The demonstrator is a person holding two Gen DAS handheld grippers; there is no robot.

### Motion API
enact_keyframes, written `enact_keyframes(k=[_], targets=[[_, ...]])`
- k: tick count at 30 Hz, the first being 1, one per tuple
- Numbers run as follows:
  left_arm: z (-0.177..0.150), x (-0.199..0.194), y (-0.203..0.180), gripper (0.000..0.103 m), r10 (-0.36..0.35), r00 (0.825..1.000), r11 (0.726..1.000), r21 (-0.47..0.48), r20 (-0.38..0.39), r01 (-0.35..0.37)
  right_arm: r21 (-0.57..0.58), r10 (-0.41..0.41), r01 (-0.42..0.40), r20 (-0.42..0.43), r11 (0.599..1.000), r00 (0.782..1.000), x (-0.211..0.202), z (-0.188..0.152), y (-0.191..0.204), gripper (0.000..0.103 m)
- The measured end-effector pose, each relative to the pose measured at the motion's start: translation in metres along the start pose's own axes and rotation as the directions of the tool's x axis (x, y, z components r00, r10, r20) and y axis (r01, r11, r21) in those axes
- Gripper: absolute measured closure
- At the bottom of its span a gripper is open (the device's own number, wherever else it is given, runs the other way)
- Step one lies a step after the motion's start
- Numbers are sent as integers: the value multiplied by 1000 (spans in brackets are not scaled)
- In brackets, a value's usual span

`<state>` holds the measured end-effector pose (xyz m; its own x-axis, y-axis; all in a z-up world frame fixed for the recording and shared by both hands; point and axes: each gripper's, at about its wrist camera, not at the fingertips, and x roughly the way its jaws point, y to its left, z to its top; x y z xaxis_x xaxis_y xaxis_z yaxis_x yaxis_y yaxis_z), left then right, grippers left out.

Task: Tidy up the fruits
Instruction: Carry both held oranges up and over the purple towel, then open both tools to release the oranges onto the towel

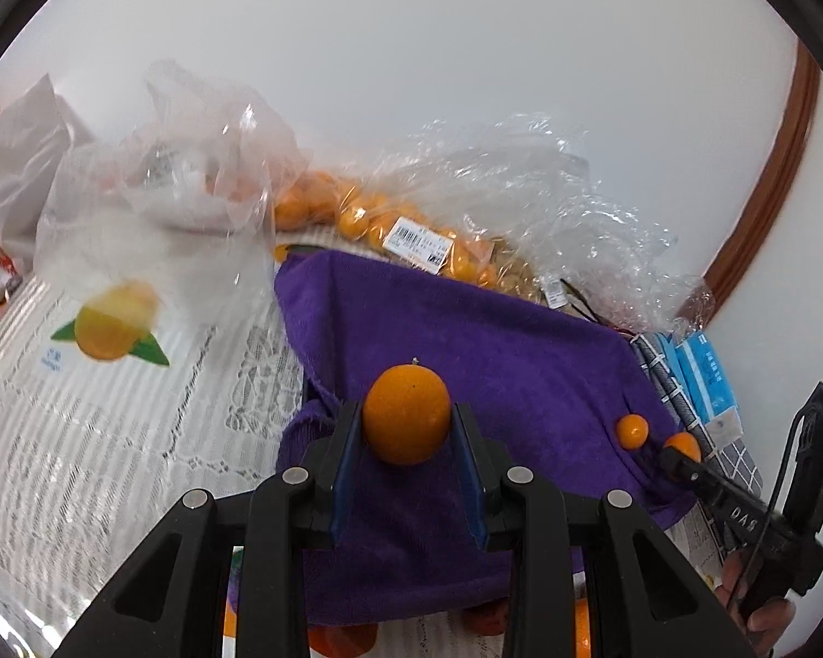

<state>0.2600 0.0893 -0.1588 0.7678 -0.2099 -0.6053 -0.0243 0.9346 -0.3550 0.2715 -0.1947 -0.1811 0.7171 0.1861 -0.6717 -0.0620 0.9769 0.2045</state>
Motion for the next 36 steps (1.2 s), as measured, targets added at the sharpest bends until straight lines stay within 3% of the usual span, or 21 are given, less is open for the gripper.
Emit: enact_keyframes(k=[11,22,25,31,36], targets=[[-15,15,-16,72,23,997,999,25,-72,-21,-29,-53,52,-13,998,999,12,-5,2,62],[-16,15,-18,72,58,996,998,40,-65,-56,-34,-67,68,42,997,997,2,-5,6,61],[-14,11,-18,65,47,998,998,40,-49,-45,-28,-74,76,75,997,994,-9,-6,7,61],[-10,-2,-18,61,59,998,997,54,21,-60,-32,-20,22,63,999,998,-35,-13,17,61],[-4,-12,-12,61,39,998,999,27,50,-41,-94,50,-48,22,994,999,-58,-41,39,63]])
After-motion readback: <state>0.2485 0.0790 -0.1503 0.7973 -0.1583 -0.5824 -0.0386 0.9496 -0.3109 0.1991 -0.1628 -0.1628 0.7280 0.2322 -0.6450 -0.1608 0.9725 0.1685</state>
